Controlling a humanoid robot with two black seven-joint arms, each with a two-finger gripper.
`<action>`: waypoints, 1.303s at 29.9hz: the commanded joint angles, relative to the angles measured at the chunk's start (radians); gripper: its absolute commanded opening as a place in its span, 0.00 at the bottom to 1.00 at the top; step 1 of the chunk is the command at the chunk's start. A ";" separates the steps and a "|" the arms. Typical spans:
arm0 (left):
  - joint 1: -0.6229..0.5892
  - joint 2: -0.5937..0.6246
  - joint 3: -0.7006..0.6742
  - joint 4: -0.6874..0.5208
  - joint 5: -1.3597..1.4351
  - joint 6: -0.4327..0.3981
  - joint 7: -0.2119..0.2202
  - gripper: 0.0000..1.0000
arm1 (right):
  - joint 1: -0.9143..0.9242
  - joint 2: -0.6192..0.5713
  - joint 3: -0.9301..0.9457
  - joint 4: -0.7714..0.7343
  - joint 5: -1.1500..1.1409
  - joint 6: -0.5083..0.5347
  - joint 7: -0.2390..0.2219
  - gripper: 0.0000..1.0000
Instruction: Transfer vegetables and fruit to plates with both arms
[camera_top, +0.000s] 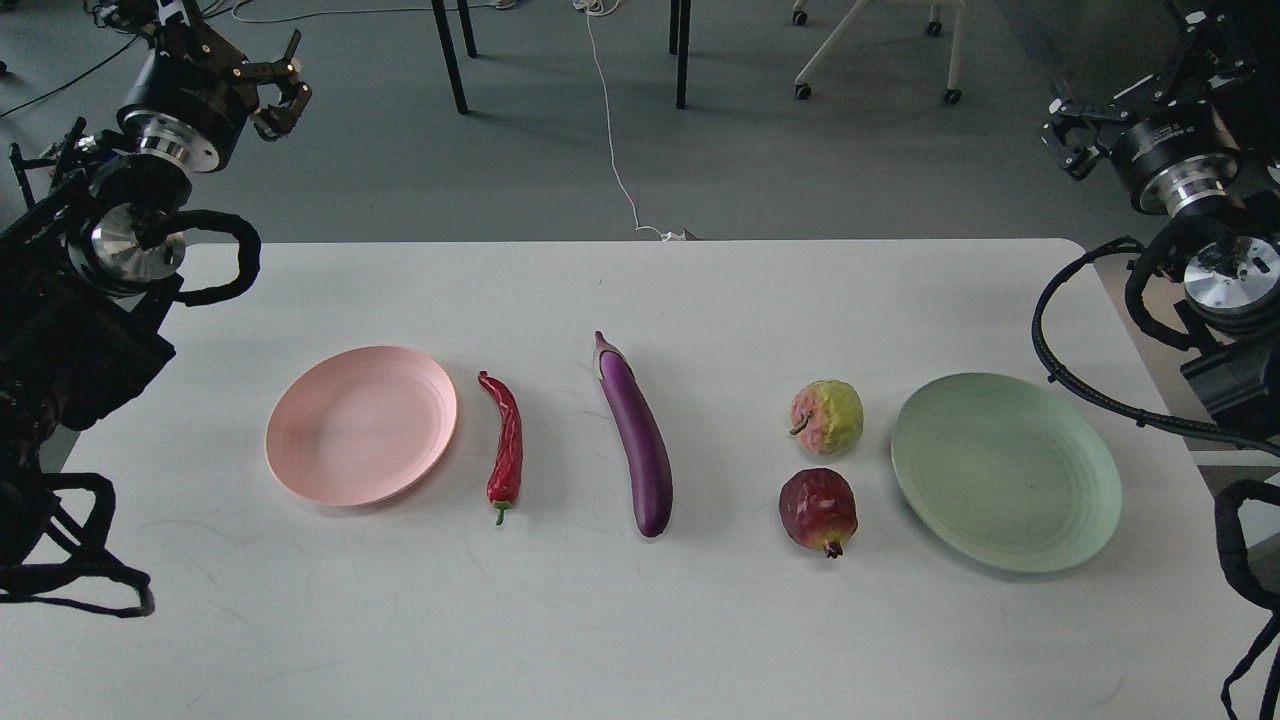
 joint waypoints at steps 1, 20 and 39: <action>0.017 -0.012 0.000 -0.003 -0.001 0.000 -0.001 0.98 | 0.003 0.000 -0.001 0.003 -0.001 0.000 0.000 0.99; 0.027 -0.007 0.017 0.000 0.010 0.000 0.010 0.99 | 0.420 0.042 -0.655 0.063 -0.043 0.000 -0.002 0.99; 0.081 0.045 -0.020 0.000 -0.081 0.000 0.033 0.98 | 0.632 0.202 -1.251 0.391 -0.812 0.000 0.038 0.99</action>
